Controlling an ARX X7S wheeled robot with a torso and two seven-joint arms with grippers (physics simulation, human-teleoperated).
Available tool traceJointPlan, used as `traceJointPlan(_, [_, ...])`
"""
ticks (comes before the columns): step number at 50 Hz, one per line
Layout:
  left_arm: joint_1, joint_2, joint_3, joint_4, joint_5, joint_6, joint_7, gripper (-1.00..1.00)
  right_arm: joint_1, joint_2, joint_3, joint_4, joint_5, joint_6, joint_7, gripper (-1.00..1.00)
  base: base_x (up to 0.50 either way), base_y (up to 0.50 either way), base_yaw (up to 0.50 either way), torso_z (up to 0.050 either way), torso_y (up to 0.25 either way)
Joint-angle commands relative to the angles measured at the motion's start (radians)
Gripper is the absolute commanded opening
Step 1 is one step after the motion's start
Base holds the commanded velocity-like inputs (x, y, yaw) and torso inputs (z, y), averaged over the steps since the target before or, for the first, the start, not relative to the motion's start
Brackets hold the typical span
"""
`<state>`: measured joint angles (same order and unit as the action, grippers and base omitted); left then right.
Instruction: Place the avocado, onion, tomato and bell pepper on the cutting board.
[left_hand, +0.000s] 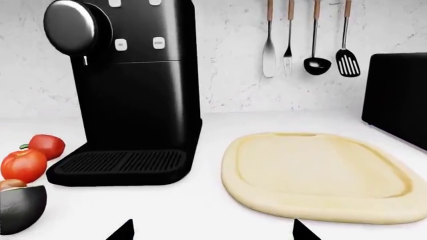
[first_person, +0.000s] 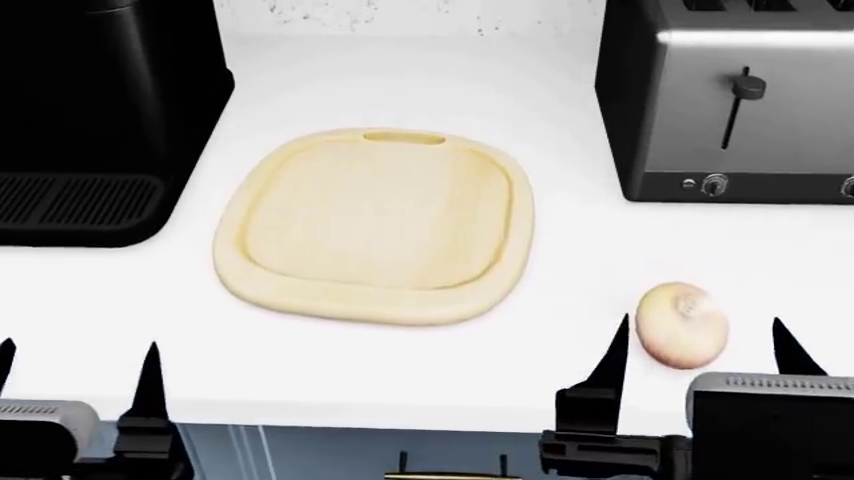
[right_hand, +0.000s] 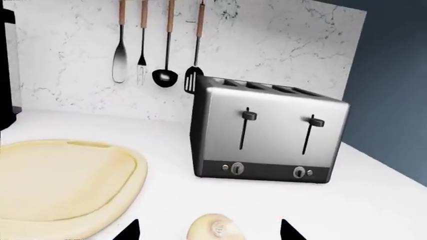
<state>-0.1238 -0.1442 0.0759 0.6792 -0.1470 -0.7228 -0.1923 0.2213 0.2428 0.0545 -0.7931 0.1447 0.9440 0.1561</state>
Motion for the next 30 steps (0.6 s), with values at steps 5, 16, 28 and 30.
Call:
traceJointPlan(5, [0.0,-0.005,-0.012,0.039,-0.021,-0.018,0.011,1.0,0.111,0.075,-0.007,0.107,-0.028,0.084,-0.036,1.0,0.05,0.0,0.0,0.0,0.0])
traceJointPlan(16, [0.001,-0.009,-0.013,0.049,-0.04,-0.029,0.006,1.0,0.261,0.051,-0.014,0.362,0.045,0.072,-0.122,1.0,0.01,0.0,0.0,0.0,0.0])
traceJointPlan(28, [0.009,-0.012,-0.016,0.044,-0.061,-0.026,0.003,1.0,0.409,0.071,-0.107,0.649,-0.021,-0.008,-0.113,1.0,0.0,0.0,0.0,0.0,0.0])
traceJointPlan(30, [0.005,-0.012,-0.018,0.047,-0.066,-0.032,0.002,1.0,0.43,0.07,-0.127,0.699,-0.019,-0.011,-0.13,1.0,0.0,0.0,0.0,0.0,0.0])
